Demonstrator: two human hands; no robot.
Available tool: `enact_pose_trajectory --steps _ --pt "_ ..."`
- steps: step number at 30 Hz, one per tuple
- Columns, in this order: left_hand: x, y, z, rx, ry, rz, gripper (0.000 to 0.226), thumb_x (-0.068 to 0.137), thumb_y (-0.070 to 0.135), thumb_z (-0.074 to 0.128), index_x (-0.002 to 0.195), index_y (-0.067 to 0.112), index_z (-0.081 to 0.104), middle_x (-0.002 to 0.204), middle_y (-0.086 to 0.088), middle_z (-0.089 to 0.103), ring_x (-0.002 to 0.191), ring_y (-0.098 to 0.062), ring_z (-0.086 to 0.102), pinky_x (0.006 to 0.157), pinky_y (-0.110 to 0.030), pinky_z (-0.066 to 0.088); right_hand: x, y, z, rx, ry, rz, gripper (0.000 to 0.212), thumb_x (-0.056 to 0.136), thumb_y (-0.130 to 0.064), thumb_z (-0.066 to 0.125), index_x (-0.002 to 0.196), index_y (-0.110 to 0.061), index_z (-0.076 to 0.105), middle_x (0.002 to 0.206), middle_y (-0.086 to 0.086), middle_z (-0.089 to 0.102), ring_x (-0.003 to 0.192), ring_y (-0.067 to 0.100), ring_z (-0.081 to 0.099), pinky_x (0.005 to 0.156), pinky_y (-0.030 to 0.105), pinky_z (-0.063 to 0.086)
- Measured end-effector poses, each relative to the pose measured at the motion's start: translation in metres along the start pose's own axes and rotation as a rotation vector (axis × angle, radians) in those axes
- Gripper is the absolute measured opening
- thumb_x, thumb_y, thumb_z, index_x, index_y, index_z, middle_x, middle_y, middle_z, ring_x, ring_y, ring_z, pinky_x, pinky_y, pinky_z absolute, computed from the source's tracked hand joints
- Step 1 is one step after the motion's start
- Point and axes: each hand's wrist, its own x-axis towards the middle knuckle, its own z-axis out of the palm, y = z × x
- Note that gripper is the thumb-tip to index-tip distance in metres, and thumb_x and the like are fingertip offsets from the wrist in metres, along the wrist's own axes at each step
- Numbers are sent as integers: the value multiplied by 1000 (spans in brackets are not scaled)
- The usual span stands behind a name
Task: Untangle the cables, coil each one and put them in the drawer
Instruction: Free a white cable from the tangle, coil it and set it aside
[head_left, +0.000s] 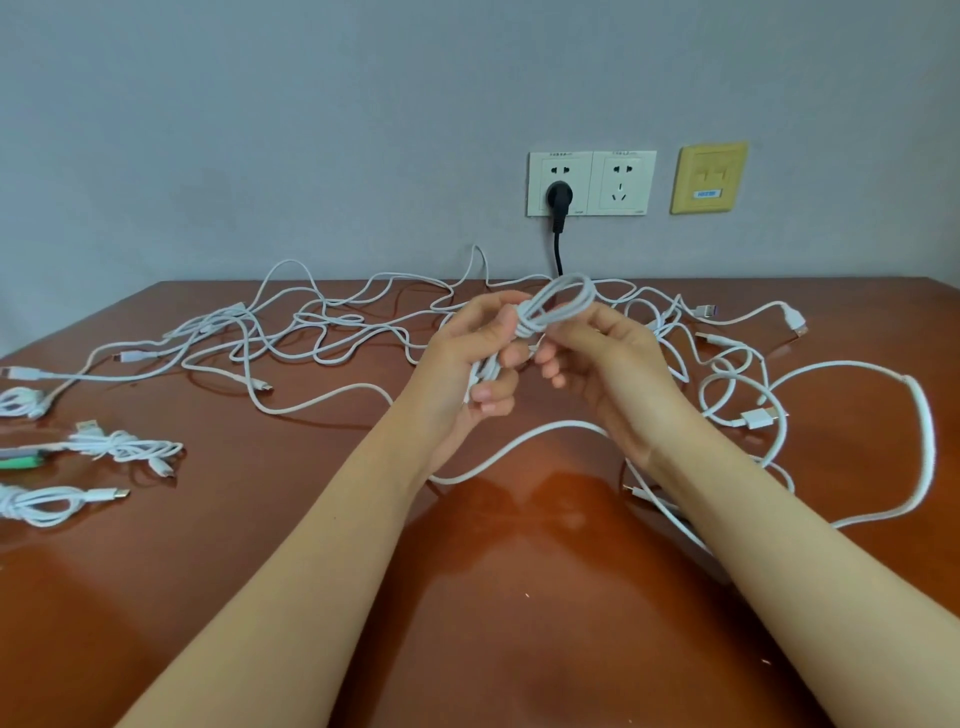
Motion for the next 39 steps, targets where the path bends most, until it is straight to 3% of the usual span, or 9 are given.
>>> enact_pose_trajectory --steps 6,10,13,15,20,24,30,35,39 --pt "2 -4 -4 -33 120 -115 16 98 25 39 93 15 49 56 3 51 37 -7 39 40 -13 33 -3 1 -2 -16 -66 -77 13 88 5 51 87 -6 58 63 2 69 57 9 64 59 16 52" --pt "3 -8 -3 241 119 -112 24 101 22 34 88 18 52 64 1 59 43 -7 52 41 -15 38 -3 4 -1 -119 7 -124 10 88 -3 55 80 -8 58 52 -1 63 48 7 57 51 16 46" --pt "6 -20 -3 533 134 68 30 102 11 33 89 27 54 86 -3 61 74 -12 62 73 -28 50 -4 8 0 -200 63 -125 13 86 -7 61 73 -10 58 60 6 56 51 9 51 54 20 44" --pt "5 -23 0 644 132 204 35 99 1 35 92 30 52 94 -3 59 91 -17 56 89 -34 45 -5 10 1 -210 69 -101 13 86 -9 61 73 -10 58 70 11 55 59 14 54 61 26 49" --pt "5 -20 7 673 211 327 45 92 -9 37 93 34 51 90 13 60 84 3 56 75 -6 42 -6 11 1 -210 45 -78 16 88 -7 59 73 -9 55 61 0 58 53 9 60 58 30 58" --pt "4 -19 10 692 238 339 46 86 -13 40 85 31 53 86 15 60 77 10 57 71 -4 41 -6 18 2 -436 120 -175 22 81 -22 68 64 -23 55 70 8 58 70 25 58 79 53 53" --pt "2 -16 11 655 255 279 46 87 -14 36 83 29 53 86 10 61 78 0 59 75 -12 47 -7 19 7 -405 179 -140 30 75 -30 69 53 -23 49 55 4 52 62 37 54 75 61 49" --pt "3 -13 14 428 290 183 43 87 -16 36 78 20 58 76 -2 63 68 -19 60 72 -37 53 -5 15 7 -351 174 -152 31 87 -14 62 62 -11 44 46 -2 47 48 17 49 65 48 52" --pt "1 -9 12 501 230 199 36 86 -12 43 80 20 58 76 1 62 71 -12 59 76 -28 49 -3 8 5 -274 107 10 26 87 -13 61 66 -11 45 52 5 48 38 10 49 49 26 48"
